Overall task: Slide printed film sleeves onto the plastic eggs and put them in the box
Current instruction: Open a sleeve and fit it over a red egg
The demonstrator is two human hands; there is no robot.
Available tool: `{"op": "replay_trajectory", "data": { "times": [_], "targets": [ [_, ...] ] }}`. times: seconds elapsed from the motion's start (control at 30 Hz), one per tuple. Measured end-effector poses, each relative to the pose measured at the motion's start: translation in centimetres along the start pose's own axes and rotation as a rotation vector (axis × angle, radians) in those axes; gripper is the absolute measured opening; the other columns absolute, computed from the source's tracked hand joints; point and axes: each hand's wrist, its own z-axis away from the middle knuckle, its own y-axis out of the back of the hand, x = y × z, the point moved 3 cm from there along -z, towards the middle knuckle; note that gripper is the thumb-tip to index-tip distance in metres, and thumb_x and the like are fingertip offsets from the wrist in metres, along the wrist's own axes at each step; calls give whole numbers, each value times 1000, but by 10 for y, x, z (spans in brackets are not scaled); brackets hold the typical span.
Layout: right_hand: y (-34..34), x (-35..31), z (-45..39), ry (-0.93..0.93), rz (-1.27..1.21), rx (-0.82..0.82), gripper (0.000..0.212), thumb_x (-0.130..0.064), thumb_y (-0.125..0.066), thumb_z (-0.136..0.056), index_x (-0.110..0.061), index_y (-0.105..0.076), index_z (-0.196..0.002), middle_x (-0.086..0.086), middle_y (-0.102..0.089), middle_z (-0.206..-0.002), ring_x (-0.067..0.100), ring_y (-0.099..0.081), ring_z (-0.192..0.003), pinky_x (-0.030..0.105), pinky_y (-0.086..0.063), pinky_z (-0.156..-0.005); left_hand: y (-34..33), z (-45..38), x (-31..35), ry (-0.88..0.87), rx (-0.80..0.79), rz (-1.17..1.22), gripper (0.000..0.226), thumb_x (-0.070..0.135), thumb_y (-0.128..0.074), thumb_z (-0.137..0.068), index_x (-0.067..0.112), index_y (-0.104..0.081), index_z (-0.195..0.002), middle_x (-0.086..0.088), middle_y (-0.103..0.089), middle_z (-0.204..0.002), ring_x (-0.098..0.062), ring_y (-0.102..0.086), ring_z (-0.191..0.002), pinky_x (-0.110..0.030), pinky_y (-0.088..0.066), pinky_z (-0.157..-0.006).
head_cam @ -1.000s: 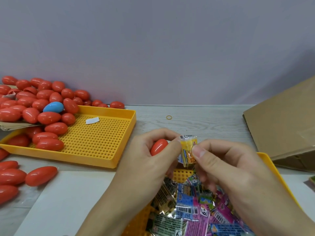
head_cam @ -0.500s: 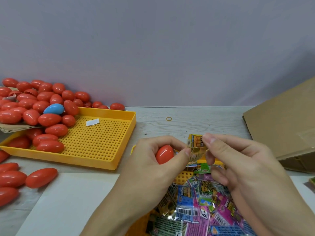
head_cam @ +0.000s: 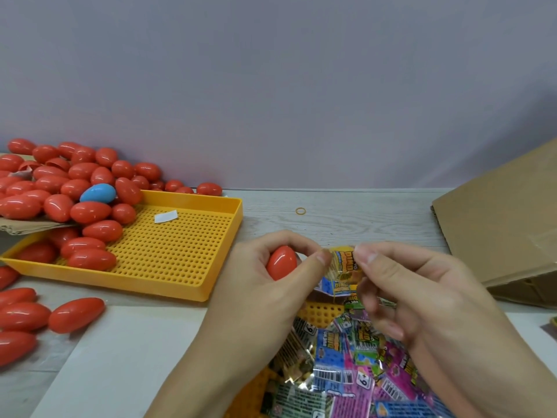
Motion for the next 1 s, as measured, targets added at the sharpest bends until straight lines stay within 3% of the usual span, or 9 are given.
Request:
{"op": "replay_trajectory", "data": {
  "times": [0.13, 0.27, 0.4, 0.47, 0.6, 0.7, 0.77, 0.87, 1.0],
  "targets": [
    [2, -2, 0, 45, 55, 118, 35, -45, -89, -59, -22, -79, -83, 3, -60, -61, 10, -50, -54, 17, -36, -40, 1, 1, -2, -5, -36, 14, 27, 46, -82, -74, 29, -68, -88, 3, -54, -59, -9, -53, -52, -22, -50, -55],
    [4, -10, 2, 200, 136, 285, 30, -52, -66, -62, -31, -77, -81, -2, -65, -58, 5, -53, -44, 9, -39, -43, -2, 1, -10, 48, -95, 173, 38, 39, -73, -70, 33, -58, -104, 5, -55, -70, -11, -51, -50, -38, -51, -62],
    [1, -12, 3, 246, 244, 307, 28, -55, -62, -66, -39, -75, -84, -8, -68, -63, 4, -56, -49, 7, -39, -48, -2, -2, -13, 46, -52, 304, 25, 32, -69, -68, 39, -48, -80, 1, -56, -70, -14, -48, -50, -32, -45, -56],
    [1, -12, 3, 250, 232, 310, 27, -54, -63, -65, -40, -75, -83, -7, -68, -63, 3, -55, -48, 7, -39, -48, -1, -3, -15, 46, -34, 325, 20, 32, -70, -69, 37, -55, -81, 1, -59, -72, -15, -51, -52, -30, -45, -55],
    [2, -12, 2, 255, 228, 322, 29, -56, -62, -62, -40, -74, -83, -7, -69, -64, 3, -55, -48, 8, -40, -49, -2, -2, -15, 61, -60, 258, 23, 31, -72, -79, 26, -71, -102, 3, -65, -74, -16, -61, -59, -35, -52, -63],
    [2, -12, 2, 249, 225, 313, 26, -55, -62, -63, -41, -74, -81, -6, -70, -65, 2, -56, -49, 9, -41, -50, -4, -3, -12, 91, -61, 325, 33, 25, -70, -78, 11, -69, -108, -15, -68, -92, -19, -61, -57, -30, -54, -58],
    [2, -12, 1, 250, 229, 313, 27, -56, -62, -62, -41, -74, -81, -6, -70, -66, 3, -56, -49, 9, -41, -50, -5, -3, -11, 116, -49, 364, 33, 23, -70, -76, 5, -66, -103, -22, -67, -94, -19, -60, -54, -28, -54, -55],
    [2, -11, 1, 255, 235, 322, 28, -57, -62, -62, -42, -73, -82, -6, -71, -67, 3, -55, -48, 8, -41, -50, -3, -3, -11, 121, -28, 370, 23, 24, -69, -76, 6, -72, -91, -11, -69, -87, -19, -60, -55, -28, -54, -57],
    [3, -10, 1, 261, 251, 326, 28, -57, -63, -63, -44, -73, -85, -6, -72, -69, 3, -57, -49, 9, -42, -50, -1, -5, -12, 138, -15, 379, 25, 26, -69, -76, 8, -76, -92, -7, -69, -83, -19, -60, -55, -29, -55, -57]
  ]
}}
